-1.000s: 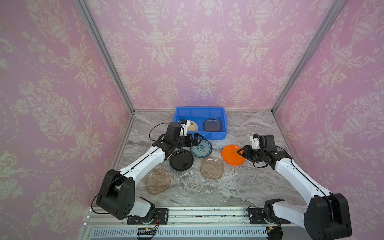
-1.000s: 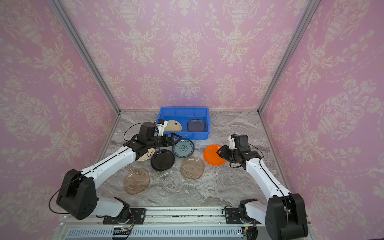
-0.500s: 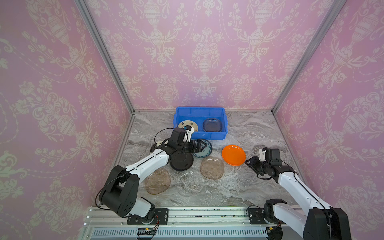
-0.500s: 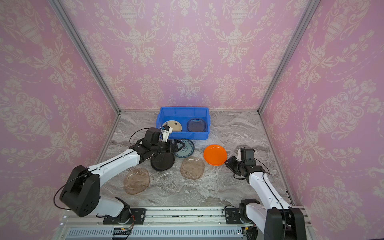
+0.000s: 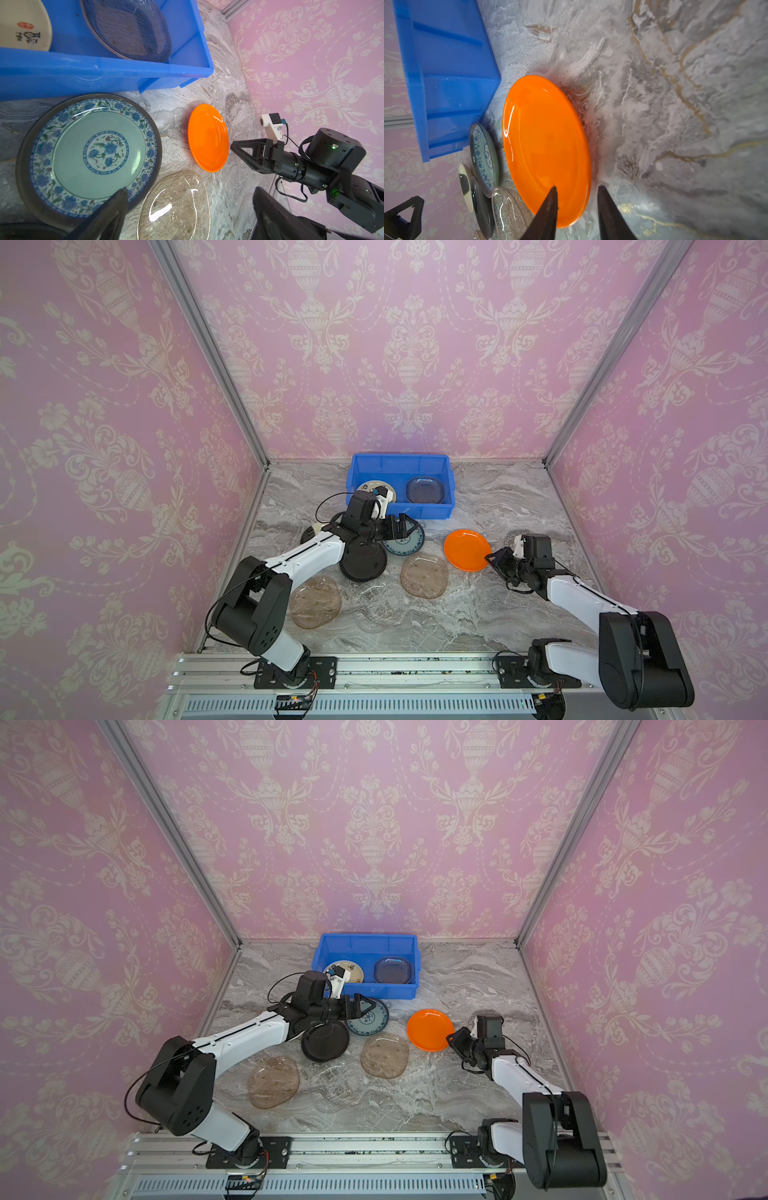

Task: Place the plates into the plastic bin on the countertop
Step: Pick up the plate from the middle-right of the table.

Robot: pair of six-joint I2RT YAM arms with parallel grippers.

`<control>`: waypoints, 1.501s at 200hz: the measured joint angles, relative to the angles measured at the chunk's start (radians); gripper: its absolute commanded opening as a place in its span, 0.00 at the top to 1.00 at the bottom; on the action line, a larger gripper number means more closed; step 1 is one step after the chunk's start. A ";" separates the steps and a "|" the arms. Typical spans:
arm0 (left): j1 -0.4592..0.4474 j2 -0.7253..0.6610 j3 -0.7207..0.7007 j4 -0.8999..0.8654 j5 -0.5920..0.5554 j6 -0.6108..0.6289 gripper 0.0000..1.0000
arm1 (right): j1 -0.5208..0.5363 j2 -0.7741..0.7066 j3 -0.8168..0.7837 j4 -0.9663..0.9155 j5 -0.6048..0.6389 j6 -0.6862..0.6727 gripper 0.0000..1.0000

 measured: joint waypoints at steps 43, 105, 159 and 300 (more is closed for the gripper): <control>0.000 0.008 0.005 0.007 0.001 0.000 0.05 | -0.001 0.073 -0.006 0.072 -0.003 0.029 0.66; 0.000 0.033 0.010 0.011 0.001 0.000 0.06 | -0.001 0.123 -0.034 0.192 -0.015 0.071 0.70; 0.002 0.033 0.032 0.005 0.001 0.000 0.06 | -0.006 0.183 -0.098 0.405 -0.052 0.134 0.75; 0.014 0.050 0.041 -0.001 0.001 0.001 0.07 | -0.006 0.179 -0.118 0.417 -0.048 0.167 1.00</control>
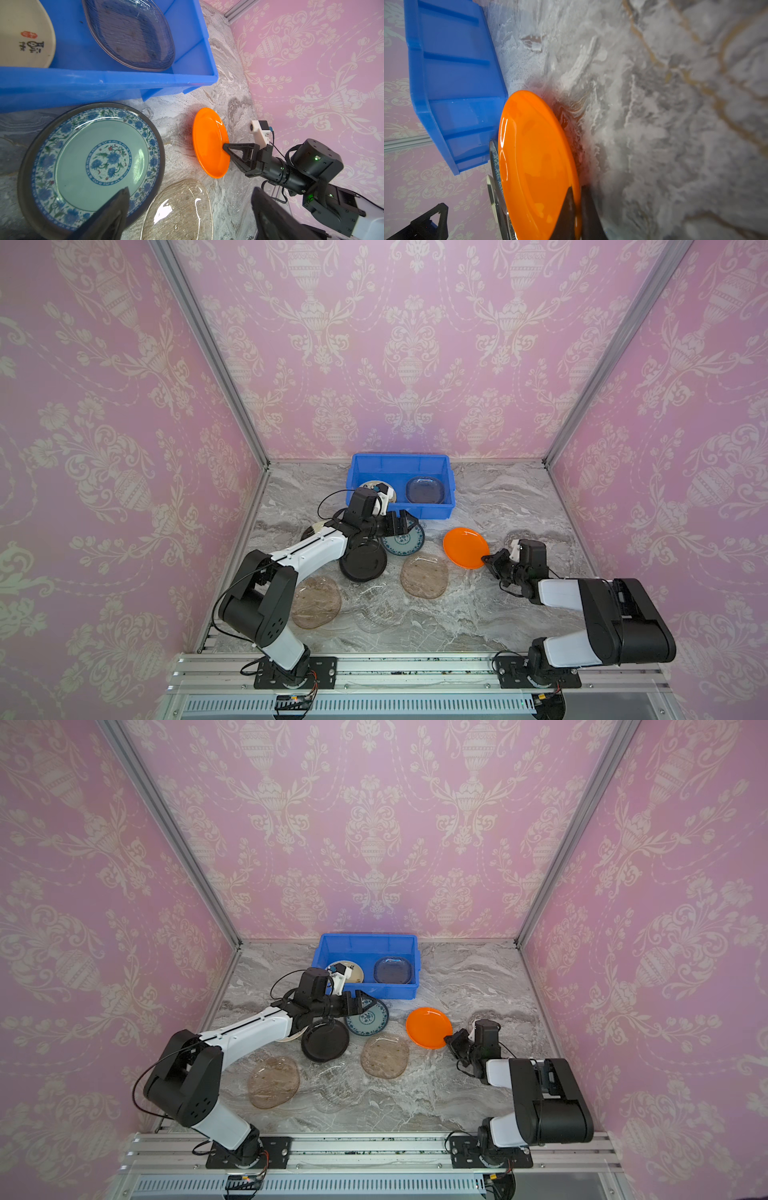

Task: Place the plates into the plastic bin on the countertop
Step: Pick up the plate from the middle-right of the table, then place the plate in the plastic bin.

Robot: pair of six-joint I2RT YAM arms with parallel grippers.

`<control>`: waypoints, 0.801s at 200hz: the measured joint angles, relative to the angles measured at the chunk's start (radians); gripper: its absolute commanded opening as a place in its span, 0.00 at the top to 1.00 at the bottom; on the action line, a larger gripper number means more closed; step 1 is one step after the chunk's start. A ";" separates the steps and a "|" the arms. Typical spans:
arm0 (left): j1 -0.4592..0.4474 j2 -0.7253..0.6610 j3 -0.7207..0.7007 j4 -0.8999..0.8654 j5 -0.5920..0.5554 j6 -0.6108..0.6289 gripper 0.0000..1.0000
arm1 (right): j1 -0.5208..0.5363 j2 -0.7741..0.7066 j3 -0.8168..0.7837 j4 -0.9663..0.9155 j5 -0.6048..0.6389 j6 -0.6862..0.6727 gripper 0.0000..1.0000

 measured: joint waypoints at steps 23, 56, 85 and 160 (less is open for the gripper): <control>0.000 0.000 0.002 -0.002 0.000 0.000 0.07 | 0.000 -0.064 0.005 -0.095 0.027 -0.021 1.00; 0.001 0.002 0.018 -0.015 0.000 0.004 0.07 | 0.000 -0.266 0.053 -0.352 0.106 -0.072 1.00; 0.000 0.005 0.028 -0.002 0.027 0.002 0.09 | 0.000 -0.419 0.189 -0.531 0.139 -0.121 1.00; -0.013 0.050 0.033 0.146 0.109 -0.069 0.17 | 0.130 -0.420 0.424 -0.700 0.147 -0.169 1.00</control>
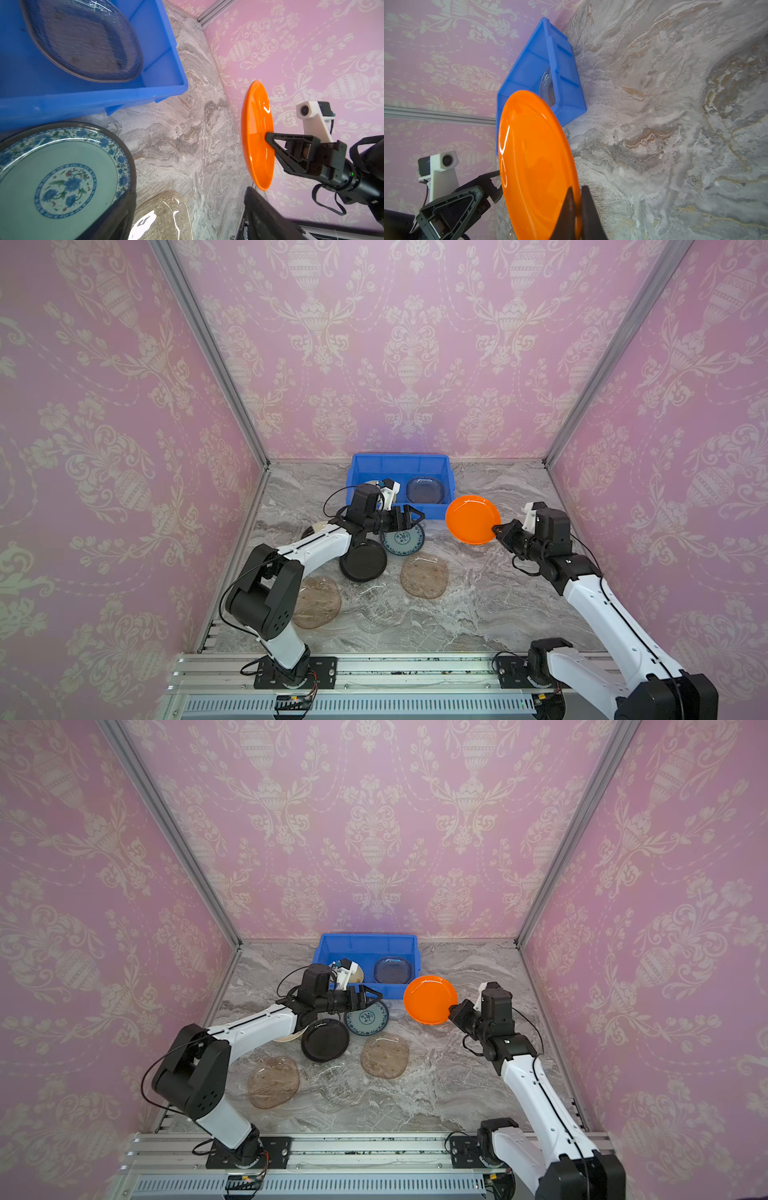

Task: Place the plates into the plastic bin on the countertop
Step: Place the plate in the plastic bin.

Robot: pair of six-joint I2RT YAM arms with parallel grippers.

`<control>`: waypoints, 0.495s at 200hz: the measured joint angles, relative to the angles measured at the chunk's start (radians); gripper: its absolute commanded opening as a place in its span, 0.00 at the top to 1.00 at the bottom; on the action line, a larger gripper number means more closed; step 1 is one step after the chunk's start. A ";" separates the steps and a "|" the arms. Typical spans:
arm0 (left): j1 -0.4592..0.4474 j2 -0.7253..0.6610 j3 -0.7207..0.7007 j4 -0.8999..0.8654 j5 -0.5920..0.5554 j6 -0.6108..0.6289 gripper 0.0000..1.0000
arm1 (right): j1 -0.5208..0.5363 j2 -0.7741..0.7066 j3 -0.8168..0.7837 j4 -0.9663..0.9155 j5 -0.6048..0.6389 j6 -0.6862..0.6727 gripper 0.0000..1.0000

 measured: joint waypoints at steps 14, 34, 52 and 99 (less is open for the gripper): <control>-0.002 0.003 0.004 0.029 0.012 -0.013 0.19 | 0.042 0.028 0.021 -0.003 0.006 -0.007 1.00; -0.005 0.013 0.013 0.064 0.024 -0.033 0.21 | 0.094 0.071 0.042 -0.002 0.011 -0.008 1.00; -0.006 0.018 0.013 0.082 0.032 -0.047 0.23 | 0.132 0.109 0.053 0.003 0.011 -0.008 1.00; -0.007 0.019 0.015 0.091 0.055 -0.076 0.44 | 0.177 0.169 0.101 0.041 0.006 -0.008 1.00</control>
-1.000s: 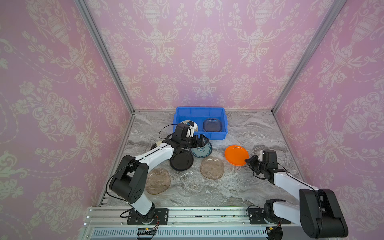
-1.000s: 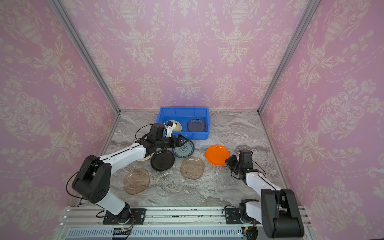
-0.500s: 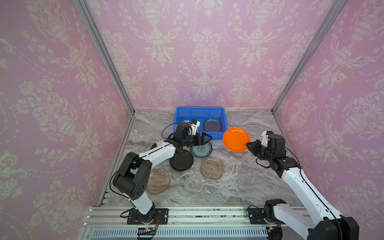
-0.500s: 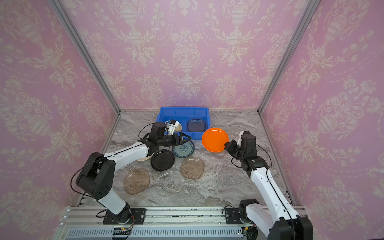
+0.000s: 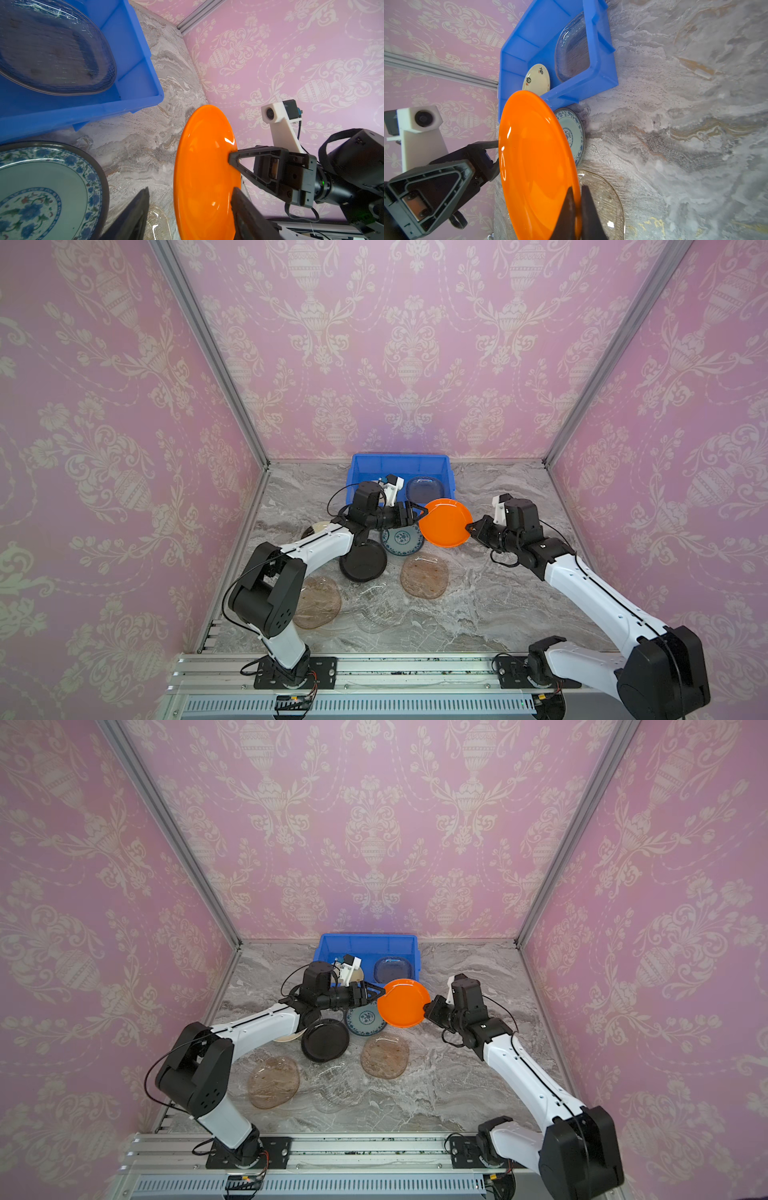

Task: Place the plates into the plastic bin on the countertop
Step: Place the plate in the plastic bin.

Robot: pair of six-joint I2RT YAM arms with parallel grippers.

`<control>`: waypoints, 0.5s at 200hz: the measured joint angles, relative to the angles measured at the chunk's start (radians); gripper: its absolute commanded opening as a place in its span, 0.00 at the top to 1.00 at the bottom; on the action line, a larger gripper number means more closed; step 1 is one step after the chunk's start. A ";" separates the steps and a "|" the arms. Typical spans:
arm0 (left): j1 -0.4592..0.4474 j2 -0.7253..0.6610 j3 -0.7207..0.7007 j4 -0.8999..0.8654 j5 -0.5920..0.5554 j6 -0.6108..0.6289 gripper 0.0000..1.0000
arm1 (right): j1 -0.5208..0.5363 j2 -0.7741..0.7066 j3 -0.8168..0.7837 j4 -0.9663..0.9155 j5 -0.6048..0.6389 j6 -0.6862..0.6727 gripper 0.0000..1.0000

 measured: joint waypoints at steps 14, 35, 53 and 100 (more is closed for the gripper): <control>0.000 0.000 0.000 0.000 0.002 -0.004 0.48 | 0.010 0.014 0.018 0.021 -0.005 0.000 1.00; 0.000 0.000 0.000 0.000 0.004 -0.008 0.60 | 0.026 0.037 0.044 0.041 -0.020 0.000 1.00; 0.000 0.000 0.000 0.001 0.004 -0.015 0.83 | 0.043 0.064 0.063 0.059 -0.029 0.000 1.00; 0.017 -0.001 0.009 0.029 0.016 -0.051 1.00 | 0.055 0.110 0.074 0.091 -0.053 -0.011 0.66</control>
